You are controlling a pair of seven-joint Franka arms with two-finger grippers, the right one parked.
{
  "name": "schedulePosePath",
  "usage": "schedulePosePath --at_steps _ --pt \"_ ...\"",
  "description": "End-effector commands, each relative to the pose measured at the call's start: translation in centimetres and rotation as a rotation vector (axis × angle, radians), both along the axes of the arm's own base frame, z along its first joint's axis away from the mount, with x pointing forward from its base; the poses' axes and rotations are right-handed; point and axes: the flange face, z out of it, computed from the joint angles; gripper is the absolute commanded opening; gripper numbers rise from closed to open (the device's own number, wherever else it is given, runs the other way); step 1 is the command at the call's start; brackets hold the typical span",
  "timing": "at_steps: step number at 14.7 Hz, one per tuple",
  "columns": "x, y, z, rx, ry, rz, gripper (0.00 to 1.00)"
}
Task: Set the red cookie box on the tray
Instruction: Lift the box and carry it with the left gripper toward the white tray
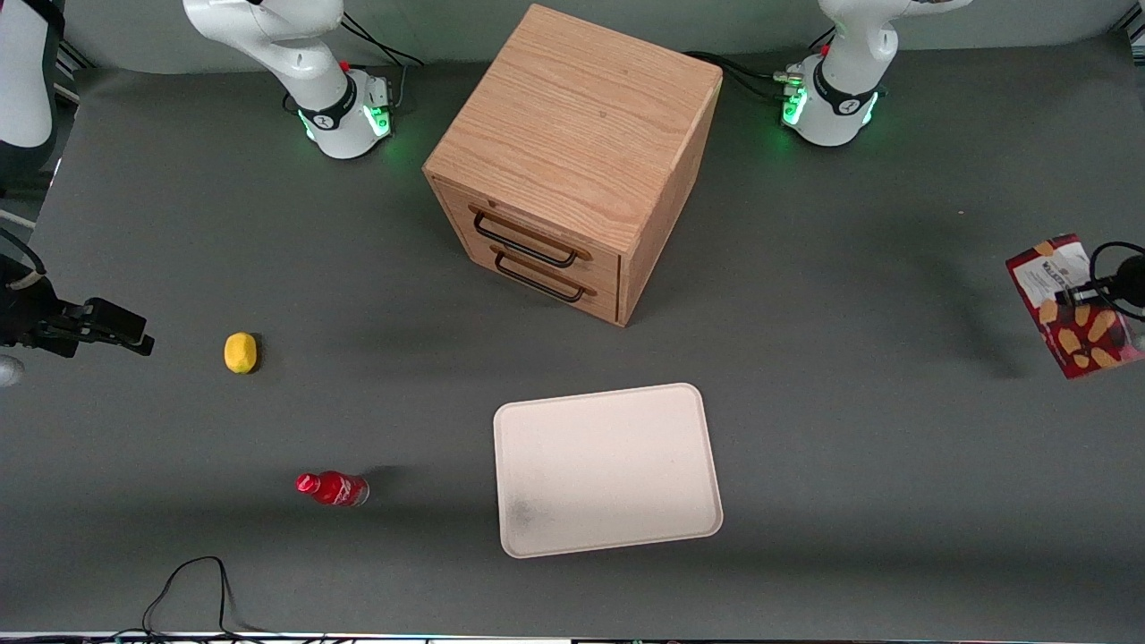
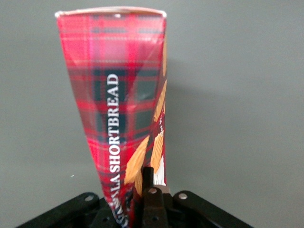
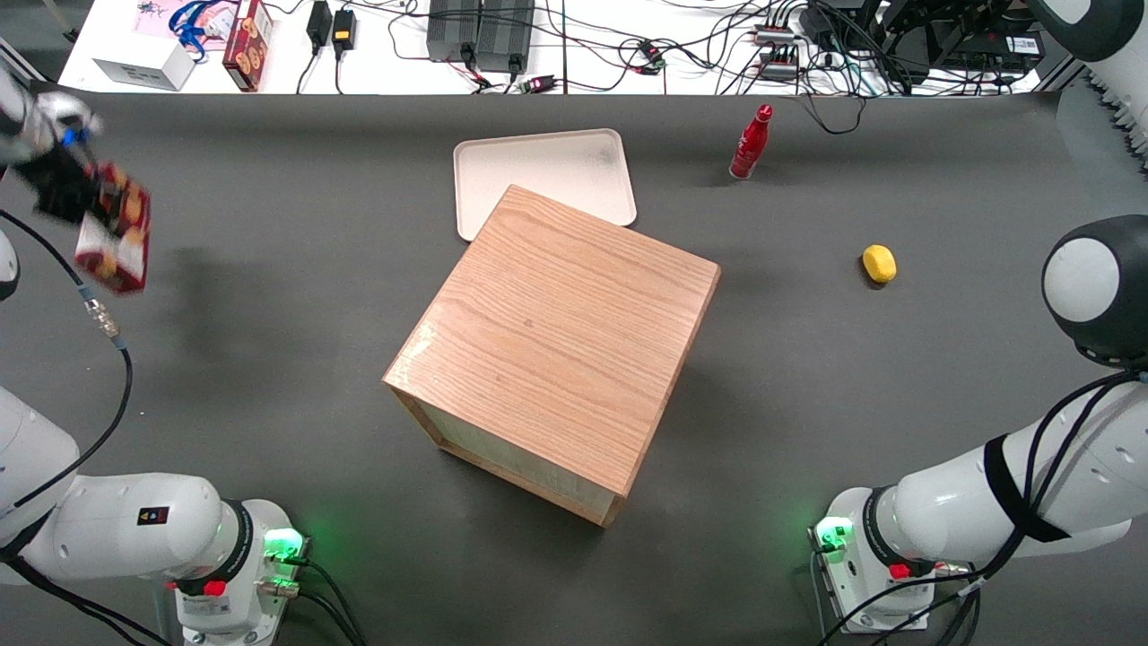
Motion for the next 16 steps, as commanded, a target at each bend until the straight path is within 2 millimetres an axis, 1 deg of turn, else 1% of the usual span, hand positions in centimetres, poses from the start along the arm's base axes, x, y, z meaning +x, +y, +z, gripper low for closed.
schedulePosePath --at_steps 1,2,3,4,5,7,8,9,10,12,14,15,16 --pt "4.4 -7.9 8.5 -0.050 -0.041 -0.130 0.00" --pt "5.6 -11.5 10.9 -0.065 -0.067 -0.163 0.00" --pt "6.5 -14.9 12.6 -0.062 -0.093 -0.158 0.00" --pt "7.0 -17.9 13.4 -0.057 -0.105 -0.130 0.00" --pt "7.5 -22.4 14.0 -0.063 -0.121 -0.129 0.00" --pt "9.0 -30.1 14.0 -0.082 -0.156 -0.098 0.00" --pt "10.0 -33.7 13.1 -0.078 -0.192 -0.079 0.00" --pt "10.8 -37.2 11.6 -0.083 -0.224 -0.096 0.00" --pt "11.9 -39.7 9.5 -0.108 -0.241 -0.115 0.00" --pt "13.2 -44.1 5.0 -0.132 -0.255 -0.157 0.00" --pt "14.3 -47.0 0.6 -0.143 -0.244 -0.165 0.00" --pt "14.6 -47.9 -1.3 -0.145 -0.234 -0.130 0.00" --pt "14.7 -49.1 -3.8 -0.143 -0.221 -0.087 0.00"
